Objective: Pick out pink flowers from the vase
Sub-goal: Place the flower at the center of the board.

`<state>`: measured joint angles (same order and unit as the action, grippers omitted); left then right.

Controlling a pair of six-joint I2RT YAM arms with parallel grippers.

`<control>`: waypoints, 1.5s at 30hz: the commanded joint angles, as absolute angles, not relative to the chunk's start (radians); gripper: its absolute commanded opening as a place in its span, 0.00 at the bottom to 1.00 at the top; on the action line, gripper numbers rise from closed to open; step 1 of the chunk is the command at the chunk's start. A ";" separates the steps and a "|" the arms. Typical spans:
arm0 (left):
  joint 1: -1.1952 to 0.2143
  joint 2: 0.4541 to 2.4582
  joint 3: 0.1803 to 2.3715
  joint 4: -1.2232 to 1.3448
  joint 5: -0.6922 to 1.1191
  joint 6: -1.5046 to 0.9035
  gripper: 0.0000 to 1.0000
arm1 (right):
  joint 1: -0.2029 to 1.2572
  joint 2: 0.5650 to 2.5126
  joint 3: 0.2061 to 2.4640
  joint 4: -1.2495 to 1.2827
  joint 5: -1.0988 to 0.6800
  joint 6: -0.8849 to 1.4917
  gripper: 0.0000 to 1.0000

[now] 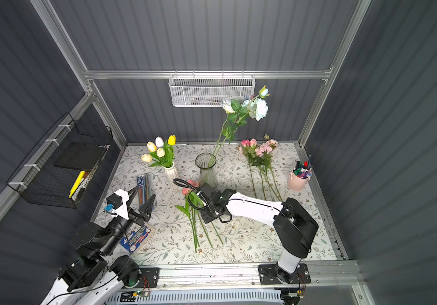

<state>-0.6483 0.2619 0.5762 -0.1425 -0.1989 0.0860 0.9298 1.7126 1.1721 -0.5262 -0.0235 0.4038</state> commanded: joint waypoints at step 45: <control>-0.650 0.309 0.555 -0.112 -0.161 0.097 0.73 | 0.887 1.748 1.191 -0.513 -0.100 0.450 0.35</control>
<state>-0.6483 0.3069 0.5690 -0.1349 -0.1791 0.0952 0.8852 1.7672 1.2110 -0.5228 -0.1188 0.4450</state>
